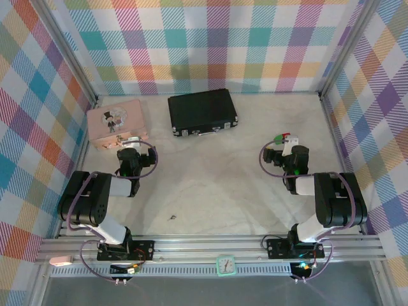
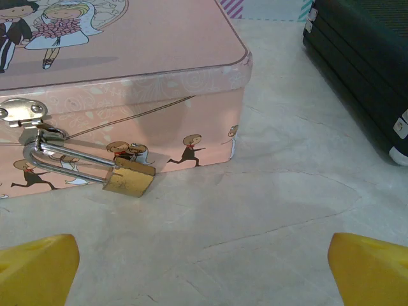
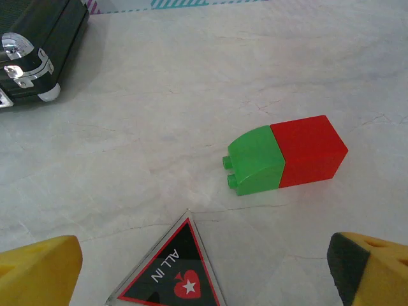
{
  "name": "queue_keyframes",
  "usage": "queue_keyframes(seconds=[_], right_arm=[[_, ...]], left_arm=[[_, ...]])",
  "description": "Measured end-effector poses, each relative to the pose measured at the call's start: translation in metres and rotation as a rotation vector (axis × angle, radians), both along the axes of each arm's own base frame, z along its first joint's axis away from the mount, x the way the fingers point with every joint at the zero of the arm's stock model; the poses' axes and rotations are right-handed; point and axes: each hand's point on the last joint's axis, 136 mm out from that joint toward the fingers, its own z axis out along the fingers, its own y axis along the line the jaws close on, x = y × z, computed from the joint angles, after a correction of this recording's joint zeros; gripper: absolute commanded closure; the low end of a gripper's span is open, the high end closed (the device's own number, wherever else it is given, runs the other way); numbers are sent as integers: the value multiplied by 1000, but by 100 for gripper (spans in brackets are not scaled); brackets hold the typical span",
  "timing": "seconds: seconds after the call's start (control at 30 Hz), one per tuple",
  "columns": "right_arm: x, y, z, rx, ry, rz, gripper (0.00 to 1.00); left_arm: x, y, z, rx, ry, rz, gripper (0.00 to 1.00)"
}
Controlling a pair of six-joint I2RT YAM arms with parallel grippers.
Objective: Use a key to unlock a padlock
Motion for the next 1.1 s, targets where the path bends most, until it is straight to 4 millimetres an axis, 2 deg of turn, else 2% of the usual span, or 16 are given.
queue_keyframes(seconds=[1.1], right_arm=[[0, 0, -1, -1, 14, 1, 1]], left_arm=[[0, 1, 0, -4, 0, 11, 0]])
